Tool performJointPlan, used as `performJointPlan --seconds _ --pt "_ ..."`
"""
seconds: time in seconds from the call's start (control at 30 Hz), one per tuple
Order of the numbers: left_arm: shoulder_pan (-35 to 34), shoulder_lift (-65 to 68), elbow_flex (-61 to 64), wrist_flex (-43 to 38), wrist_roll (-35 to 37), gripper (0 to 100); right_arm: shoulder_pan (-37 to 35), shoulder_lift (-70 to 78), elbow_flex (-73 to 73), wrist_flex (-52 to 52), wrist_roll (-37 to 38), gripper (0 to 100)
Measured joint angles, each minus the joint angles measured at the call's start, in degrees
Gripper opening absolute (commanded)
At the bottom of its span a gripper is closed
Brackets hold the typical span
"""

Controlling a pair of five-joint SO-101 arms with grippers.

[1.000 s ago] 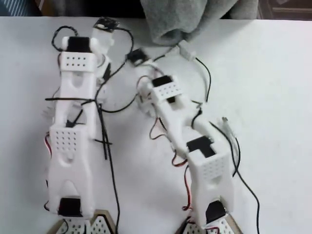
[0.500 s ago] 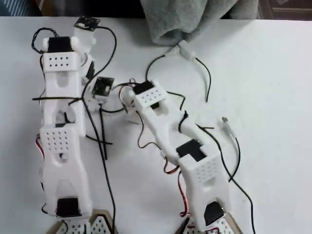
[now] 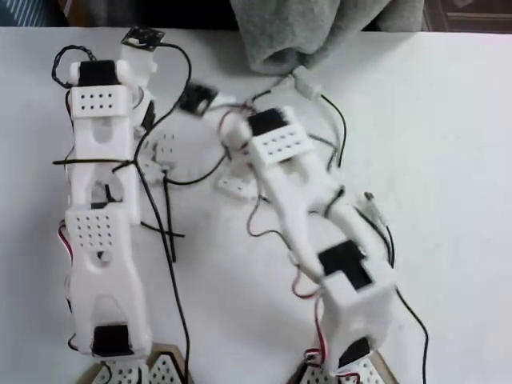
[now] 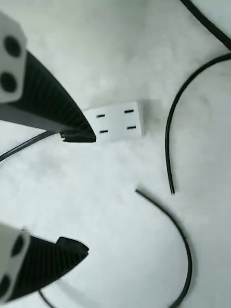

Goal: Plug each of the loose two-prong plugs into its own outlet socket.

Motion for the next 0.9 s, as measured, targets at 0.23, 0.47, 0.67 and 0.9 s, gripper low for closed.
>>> performJointPlan --seconds 0.23,0.47,0.67,0.9 --pt "3.6 0.0 0.3 0.7 0.0 2 8.9 -10.9 0.4 6.9 -4.0 30.9" --pt "11.8 0.0 4.7 1.1 0.0 2 19.7 -11.8 11.3 6.0 -12.6 30.9" --pt "14.4 -4.4 17.3 1.1 -2.7 2 26.7 -11.8 27.5 -2.8 -14.2 30.9" --pt "19.3 -18.1 32.5 -0.4 -2.8 2 32.4 -13.4 44.5 -22.7 -16.6 30.9"
